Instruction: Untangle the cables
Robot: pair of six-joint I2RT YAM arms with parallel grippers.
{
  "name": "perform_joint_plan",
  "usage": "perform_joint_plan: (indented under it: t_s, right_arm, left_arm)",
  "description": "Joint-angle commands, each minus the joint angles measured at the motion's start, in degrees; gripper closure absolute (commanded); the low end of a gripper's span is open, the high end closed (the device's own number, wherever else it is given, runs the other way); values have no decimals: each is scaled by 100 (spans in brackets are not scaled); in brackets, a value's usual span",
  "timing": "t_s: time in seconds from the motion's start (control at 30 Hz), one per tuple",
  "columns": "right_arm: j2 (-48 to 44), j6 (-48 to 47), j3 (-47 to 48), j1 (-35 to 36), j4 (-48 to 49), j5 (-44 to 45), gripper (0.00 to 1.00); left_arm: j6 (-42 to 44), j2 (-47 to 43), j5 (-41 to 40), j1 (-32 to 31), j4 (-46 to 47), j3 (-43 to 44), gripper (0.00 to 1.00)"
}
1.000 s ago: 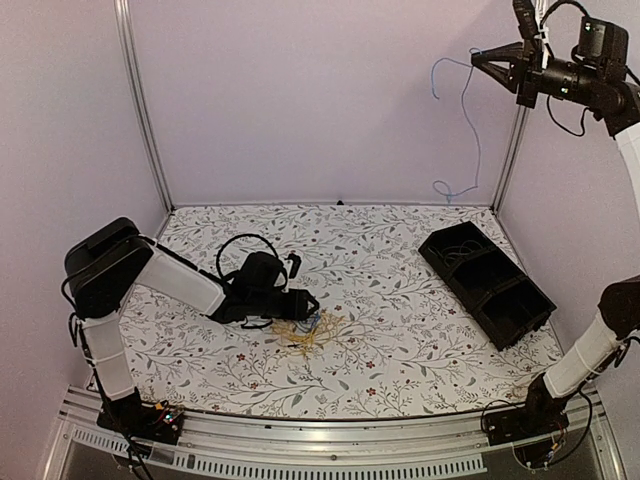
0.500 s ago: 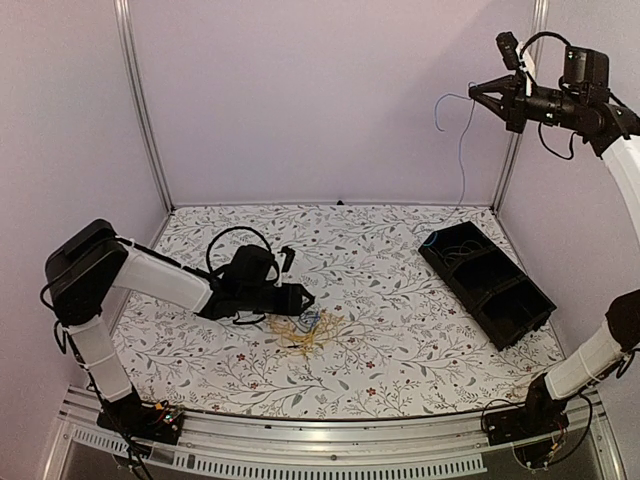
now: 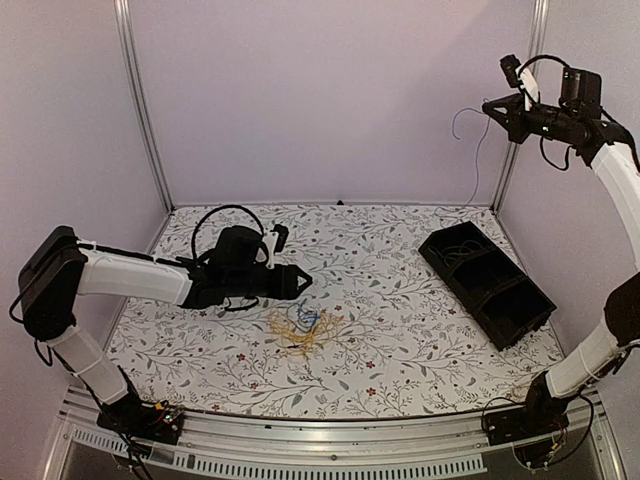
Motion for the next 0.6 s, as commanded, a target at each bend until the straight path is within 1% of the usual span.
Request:
perform_joint_plan:
  t_s: [0.0,0.1,0.2,0.33,0.43,0.57]
  right_arm:
    - [257,233,-317,-544,376,-51,100]
    - [401,127,-672,-722,444,2,100]
    - [748,-44,-1075,-848,412,72,100]
    - [1109,-348,-1500,-890,317,142,100]
    - [1072,-419,-1714,-890,335,9,100]
    - [717,-387,-1735,-890,428,7,100]
  left_arm:
    - [37,-130,-123,15,-102,-92,40]
    - [30,-100,-128,14,-102,-102,40]
    - [24,-76,-100,13,-102,-82,40]
    - [20,-92,-102,9,-109,-72,40]
    - [28,-107,-131,14,-158,-78,40]
    - [59,-78,-153,10,-190,-54,40]
